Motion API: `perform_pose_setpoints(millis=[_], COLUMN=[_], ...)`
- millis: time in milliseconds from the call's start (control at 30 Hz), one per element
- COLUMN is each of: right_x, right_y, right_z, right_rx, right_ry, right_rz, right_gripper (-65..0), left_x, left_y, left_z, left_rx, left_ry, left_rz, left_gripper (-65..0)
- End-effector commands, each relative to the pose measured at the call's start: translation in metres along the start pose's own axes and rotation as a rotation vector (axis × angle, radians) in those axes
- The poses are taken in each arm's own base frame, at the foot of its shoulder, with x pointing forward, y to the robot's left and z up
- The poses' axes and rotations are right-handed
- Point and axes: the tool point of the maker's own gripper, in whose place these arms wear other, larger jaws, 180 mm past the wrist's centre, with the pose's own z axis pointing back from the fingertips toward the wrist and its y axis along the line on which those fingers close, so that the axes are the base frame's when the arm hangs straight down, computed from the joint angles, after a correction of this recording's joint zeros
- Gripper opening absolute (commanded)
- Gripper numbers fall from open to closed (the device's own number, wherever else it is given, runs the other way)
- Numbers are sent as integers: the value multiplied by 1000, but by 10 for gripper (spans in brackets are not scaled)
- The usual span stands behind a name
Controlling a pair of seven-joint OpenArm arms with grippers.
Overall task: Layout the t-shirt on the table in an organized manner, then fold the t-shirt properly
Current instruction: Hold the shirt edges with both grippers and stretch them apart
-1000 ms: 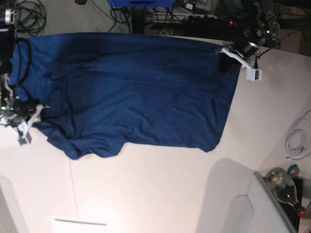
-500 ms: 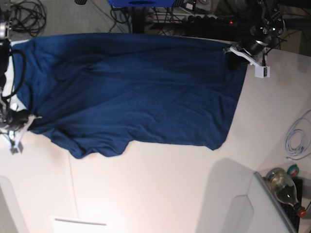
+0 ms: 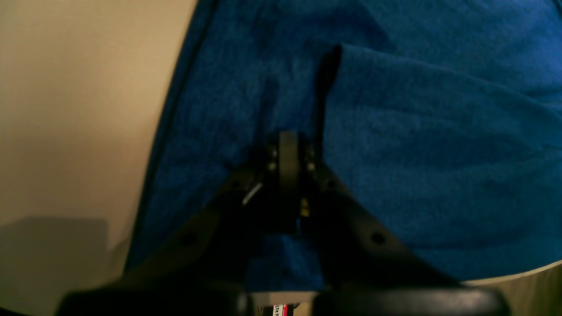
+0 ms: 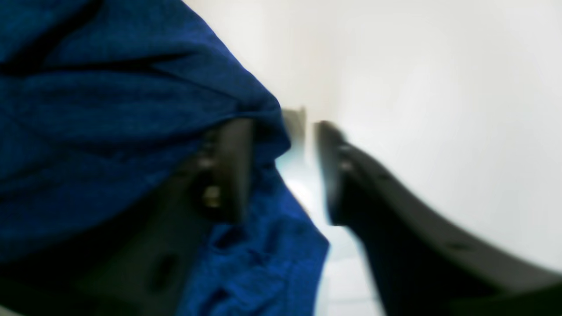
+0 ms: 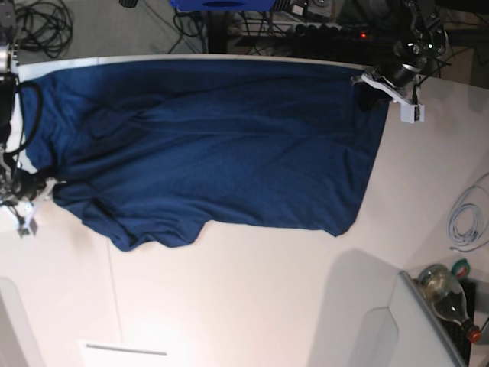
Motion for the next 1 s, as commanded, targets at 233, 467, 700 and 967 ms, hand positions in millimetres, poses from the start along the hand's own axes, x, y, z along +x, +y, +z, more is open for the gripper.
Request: perform_pose_setpoints(millis=[233, 467, 700, 967], right_x=[20, -25, -61, -75], right_y=[-28, -31, -32, -34], right_z=[43, 40, 25, 25], right_rx=[-45, -52, -32, -40], right_ry=[-165, -61, 38, 70], right_rz=[-7, -37, -98, -109], right_gripper=[-345, -650, -642, -642], left_x=[-18, -17, -16, -19], left_y=[12, 13, 12, 13], left_z=[4, 4, 4, 6], left_rx=[53, 54, 54, 56], left_ry=[86, 83, 82, 89], left_rz=[-21, -20, -20, -19], left_gripper=[-650, -650, -650, -650])
